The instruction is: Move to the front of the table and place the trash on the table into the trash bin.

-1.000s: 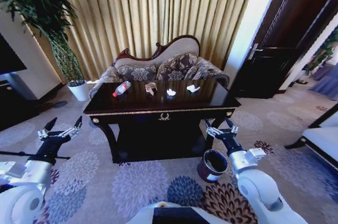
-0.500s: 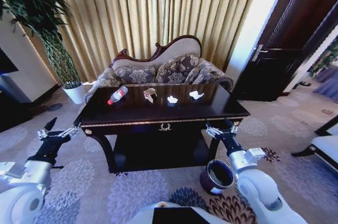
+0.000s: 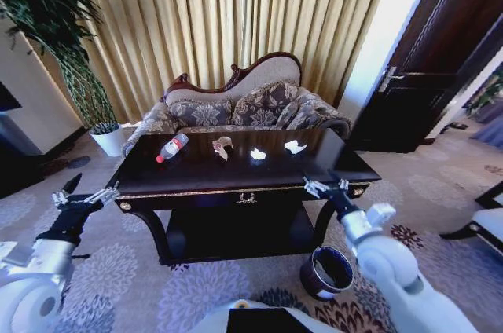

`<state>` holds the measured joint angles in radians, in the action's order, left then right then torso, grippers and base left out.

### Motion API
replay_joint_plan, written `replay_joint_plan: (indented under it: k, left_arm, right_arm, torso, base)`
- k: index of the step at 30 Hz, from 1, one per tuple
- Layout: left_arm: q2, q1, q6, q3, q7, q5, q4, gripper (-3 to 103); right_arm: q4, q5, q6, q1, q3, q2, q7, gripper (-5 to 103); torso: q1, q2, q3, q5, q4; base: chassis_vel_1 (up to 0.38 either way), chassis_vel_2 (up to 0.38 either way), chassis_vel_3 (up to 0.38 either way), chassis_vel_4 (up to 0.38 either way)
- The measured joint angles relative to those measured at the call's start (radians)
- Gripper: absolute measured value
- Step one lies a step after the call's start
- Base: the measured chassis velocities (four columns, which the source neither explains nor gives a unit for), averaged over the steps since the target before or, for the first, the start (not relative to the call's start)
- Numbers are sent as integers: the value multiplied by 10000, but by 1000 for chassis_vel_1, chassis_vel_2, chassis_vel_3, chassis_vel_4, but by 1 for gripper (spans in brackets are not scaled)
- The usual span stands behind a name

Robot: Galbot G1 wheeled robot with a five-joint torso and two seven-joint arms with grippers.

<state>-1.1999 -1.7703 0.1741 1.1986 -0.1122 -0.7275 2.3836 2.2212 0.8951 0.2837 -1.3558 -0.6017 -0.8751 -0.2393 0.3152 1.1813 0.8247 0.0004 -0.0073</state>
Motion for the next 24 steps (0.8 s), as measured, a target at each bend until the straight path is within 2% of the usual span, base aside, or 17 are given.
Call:
replay_joint_plan:
  k: [1, 2, 5, 9, 10, 13, 14, 17, 24]
  left_arm:
    - [0, 0, 0, 0, 0, 0, 0, 100]
    - [-20, 3, 34, -9, 0, 3, 63, 100]
    - [-130, 0, 107, -95, 6, 34, 158, 100]
    - [-202, -15, 128, -197, 6, 158, 179, 100]
    - [-225, -22, 130, -221, 8, 210, 196, 100]
    - [-187, -100, 141, -207, 19, 232, 284, 100]
    - [-187, -100, 141, -207, 19, 232, 284, 100]
    - [-39, -185, 144, -129, 22, 232, 368, 100]
    - [-153, -184, 148, -222, 23, 275, 378, 100]
  right_arm:
    - [0, 0, 0, 0, 0, 0, 0, 100]
    - [-360, 592, 265, 680, 270, 404, -217, 100]
    - [-1169, 1190, 505, 1952, 1142, 1038, -394, 100]
    - [-1855, 1492, 606, 3095, 1937, 1314, -547, 100]
    - [-2364, 1627, 627, 3839, 2489, 1394, -655, 100]
    - [-3372, 1719, 671, 5019, 3401, 1334, -724, 100]
    - [-3372, 1719, 671, 5019, 3401, 1334, -724, 100]
    - [-4595, 1620, 760, 6137, 4379, 1014, -741, 100]
    - [-6020, 1121, 900, 7200, 5356, 428, -852, 100]
  torso:
    - [0, 0, 0, 0, 0]
    - [1, -1, 1, -2, 1]
    - [5, -3, 3, -3, 0]
    - [5, -3, 3, -4, -1]
    - [5, -2, 2, -8, 0]
    - [4, -3, 2, -6, -1]
    - [4, -3, 2, -6, -1]
    - [5, -3, 3, -2, -1]
    - [4, -3, 2, -5, -1]
  base:
    - [0, 0, 0, 0]
    - [0, 0, 0, 0]
    - [0, 0, 0, 0]
    - [0, 0, 0, 0]
    - [0, 0, 0, 0]
    - [0, 0, 0, 0]
    - [0, 0, 0, 0]
    - [0, 0, 0, 0]
    - [0, 0, 0, 0]
